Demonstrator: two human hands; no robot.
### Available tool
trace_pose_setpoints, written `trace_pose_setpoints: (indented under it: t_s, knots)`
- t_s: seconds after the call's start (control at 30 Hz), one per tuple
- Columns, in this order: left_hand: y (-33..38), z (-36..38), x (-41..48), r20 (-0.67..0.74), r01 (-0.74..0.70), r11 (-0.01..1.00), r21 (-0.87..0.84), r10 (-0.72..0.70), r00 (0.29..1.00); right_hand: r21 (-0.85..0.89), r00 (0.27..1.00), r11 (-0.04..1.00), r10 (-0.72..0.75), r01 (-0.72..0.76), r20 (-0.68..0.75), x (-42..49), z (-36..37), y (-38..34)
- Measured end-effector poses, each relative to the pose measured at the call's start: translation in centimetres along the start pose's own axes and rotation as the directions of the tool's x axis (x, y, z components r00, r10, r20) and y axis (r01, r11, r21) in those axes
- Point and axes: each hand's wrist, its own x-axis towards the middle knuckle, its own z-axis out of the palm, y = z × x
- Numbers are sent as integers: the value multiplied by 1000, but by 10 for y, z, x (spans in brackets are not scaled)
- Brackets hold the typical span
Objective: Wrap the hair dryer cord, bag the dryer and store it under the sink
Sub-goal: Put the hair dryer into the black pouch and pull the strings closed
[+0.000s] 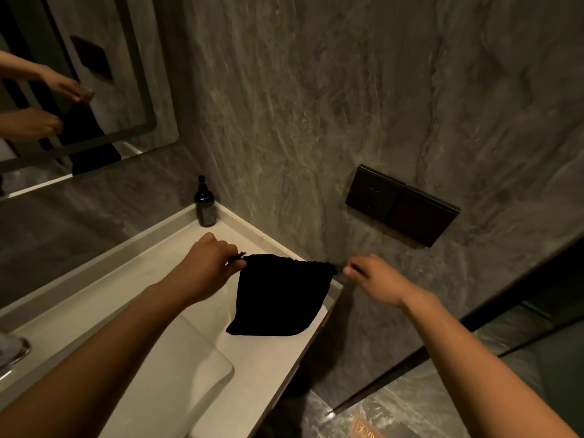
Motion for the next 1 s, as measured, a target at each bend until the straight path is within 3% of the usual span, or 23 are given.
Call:
trace_pose_setpoints:
  t_s: [0.07, 0.17, 0.27, 0.37, 0.43, 0.53, 0.6, 0.63, 0.7, 0.77, 0.8, 0.9, 0.93, 1.0]
  knots:
    - [-9, -6, -6, -64, 81, 984, -159, -92, 994, 143, 988, 987, 97, -79, -124, -12, 0, 12]
    - [-33, -10, -14, -149, 195, 950, -243, -235, 961, 310, 894, 919, 335, -241, -298, -28, 9, 24]
    - [-36, -2, -17, -147, 272, 884, -381, -348, 926, 469, 816, 844, 452, -260, -361, -32, 22, 18]
    - [-25, 7, -16, -123, 262, 710, -653, -441, 889, 693, 782, 701, 522, -165, -341, -28, 30, 5]
    - [-16, 10, -14, -91, 211, 517, -830, -498, 862, 801, 787, 593, 532, -83, -312, -26, 35, 0]
    - [5, 9, -11, 11, 113, 174, -978, -502, 865, 956, 802, 284, 552, 75, -227, -21, 35, -11]
    - [20, 9, -10, 104, 68, -92, -993, -467, 878, 978, 837, -78, 533, 194, -123, -16, 33, -20]
    - [27, 12, -8, 144, 81, -156, -984, -453, 880, 948, 858, -233, 509, 216, -71, -13, 33, -25]
    - [40, 23, -3, 169, 148, -81, -986, -460, 872, 908, 864, -362, 503, 209, 2, -7, 36, -36]
    - [52, 37, -1, 147, 200, 78, -977, -441, 886, 928, 843, -335, 535, 163, 45, -3, 42, -49]
    - [59, 44, -2, 135, 223, 169, -960, -418, 899, 961, 819, -252, 571, 112, 54, -3, 45, -55]
    - [77, 63, -14, 60, 271, 523, -808, -385, 921, 978, 728, 150, 686, -147, 4, -10, 70, -65]
    - [81, 71, -20, 32, 289, 585, -758, -408, 912, 950, 704, 213, 710, -226, 8, -16, 83, -65]
    - [87, 90, -35, 46, 362, 555, -749, -501, 864, 912, 671, 200, 735, -357, 101, -32, 111, -68]
